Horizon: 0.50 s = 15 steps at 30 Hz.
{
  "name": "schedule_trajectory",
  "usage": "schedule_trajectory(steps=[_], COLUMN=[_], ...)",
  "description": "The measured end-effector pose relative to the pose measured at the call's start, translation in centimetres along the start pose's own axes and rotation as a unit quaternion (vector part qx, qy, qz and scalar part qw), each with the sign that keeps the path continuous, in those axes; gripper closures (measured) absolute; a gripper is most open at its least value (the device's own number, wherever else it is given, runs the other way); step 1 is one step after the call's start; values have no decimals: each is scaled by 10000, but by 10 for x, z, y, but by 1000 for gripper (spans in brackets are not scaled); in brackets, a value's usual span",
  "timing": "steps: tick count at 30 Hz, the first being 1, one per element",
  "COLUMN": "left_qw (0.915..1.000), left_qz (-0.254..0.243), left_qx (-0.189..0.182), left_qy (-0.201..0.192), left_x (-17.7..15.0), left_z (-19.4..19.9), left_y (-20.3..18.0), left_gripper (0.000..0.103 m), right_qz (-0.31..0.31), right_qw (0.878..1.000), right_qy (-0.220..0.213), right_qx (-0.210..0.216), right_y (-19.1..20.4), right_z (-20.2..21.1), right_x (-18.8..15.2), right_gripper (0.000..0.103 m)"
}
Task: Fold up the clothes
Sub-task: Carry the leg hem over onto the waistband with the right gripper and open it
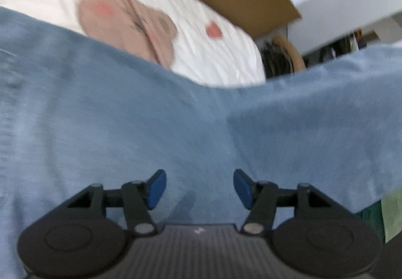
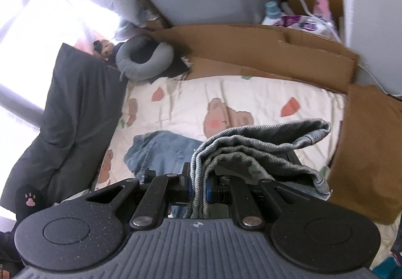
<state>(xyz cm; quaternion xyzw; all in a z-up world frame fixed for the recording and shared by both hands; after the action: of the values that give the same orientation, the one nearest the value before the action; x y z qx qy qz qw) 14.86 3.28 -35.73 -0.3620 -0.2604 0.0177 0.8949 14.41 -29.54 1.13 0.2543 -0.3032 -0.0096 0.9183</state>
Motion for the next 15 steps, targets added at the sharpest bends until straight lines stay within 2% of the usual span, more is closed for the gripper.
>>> schedule_trajectory(steps=[4,6,11,15], left_qw=[9972,9952,9913,9879], left_qz=[377,430,367,544], left_qx=[202,367,787,944], left_qy=[-617,-797,-986,-1104], left_x=[11,11,8,4], left_z=[42,58,86,98], left_y=[18,24,38,48], left_gripper=[33,31,29,22], right_qz=[188,260,420,497], right_qw=[9997,9993,9980,9969], right_qy=[116,173,322,427], right_qx=[131,202,347,440], right_y=[25,36,62,80], right_z=[-21,-31,-58,-83], right_x=[6,8,11,15], right_gripper=[94,94,94,94])
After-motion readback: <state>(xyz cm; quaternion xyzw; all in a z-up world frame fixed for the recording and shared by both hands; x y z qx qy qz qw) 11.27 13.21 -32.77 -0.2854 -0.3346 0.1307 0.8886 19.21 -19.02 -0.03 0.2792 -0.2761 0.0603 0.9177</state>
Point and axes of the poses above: each gripper's, at about its wrist camera, not at the fingertips, and z roughly against the way its jaws point, y to its left, x to its top, the point moved 5 cm from there along -z, roughly the way its jaws point, and after that the axes turned 13 degrees about -y, right-handed, at the moved point
